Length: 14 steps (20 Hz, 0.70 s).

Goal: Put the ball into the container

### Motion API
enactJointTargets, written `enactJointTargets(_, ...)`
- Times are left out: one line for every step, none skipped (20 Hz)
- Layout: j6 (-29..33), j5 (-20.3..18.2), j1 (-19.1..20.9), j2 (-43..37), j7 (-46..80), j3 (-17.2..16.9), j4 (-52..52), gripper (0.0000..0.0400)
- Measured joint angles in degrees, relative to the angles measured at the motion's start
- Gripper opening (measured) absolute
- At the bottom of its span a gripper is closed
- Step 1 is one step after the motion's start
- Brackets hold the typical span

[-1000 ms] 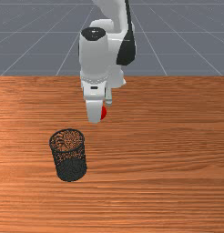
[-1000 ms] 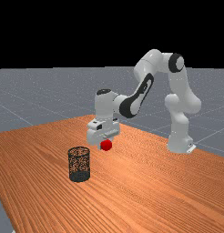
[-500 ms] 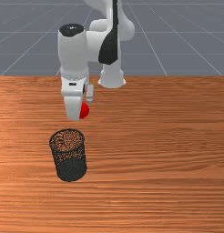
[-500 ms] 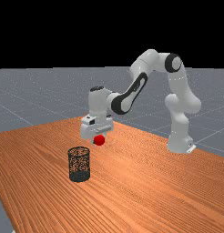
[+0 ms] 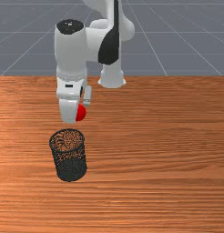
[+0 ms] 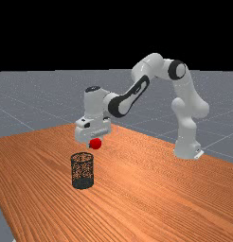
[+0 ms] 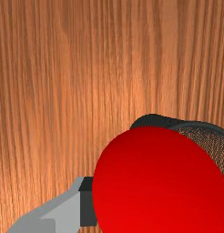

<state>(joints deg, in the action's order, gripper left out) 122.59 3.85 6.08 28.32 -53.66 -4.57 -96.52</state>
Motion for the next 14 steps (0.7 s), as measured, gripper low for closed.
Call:
enactJointTargets(0.1,0.4,0.0,0.3,-0.2,-0.2,0.3,0.0278)
enactJointTargets(-0.1,-0.3,0.7,0.6,-1.4,0.0,0.7,0.0279)
enactJointTargets(-3.9,-1.8,1.8,2.2,-3.4,0.4,3.9,0.0279)
enactJointTargets(-0.3,0.6,1.3,1.3,-2.3,-0.8,1.7,0.0278)
enactJointTargets(-1.0,-1.7,3.6,1.9,-8.4,0.6,2.8,0.0278)
enactJointTargets(-1.2,-1.8,4.3,2.4,-9.2,0.4,3.5,0.0278)
enactJointTargets(-1.4,-1.9,4.9,2.8,-9.8,0.2,4.2,0.0279)
enactJointTargets(-2.3,-2.0,5.2,4.1,-9.2,-0.1,6.3,0.0279)
enactJointTargets(-5.4,-2.1,5.0,6.2,-7.5,-0.4,10.1,0.0279)
enactJointTargets(-6.2,-2.2,5.0,7.3,-7.4,-0.3,11.9,0.0278)
enactJointTargets(-6.7,-2.2,5.0,8.1,-7.4,-0.3,13.1,0.0278)
enactJointTargets(-8.5,-2.1,4.9,9.4,-7.3,-0.3,15.5,0.0278)
enactJointTargets(-5.9,-2.2,5.2,8.7,-8.8,0.1,13.9,0.0278)
enactJointTargets(-8.4,-2.2,4.9,10.2,-7.4,-0.2,16.6,0.0279)
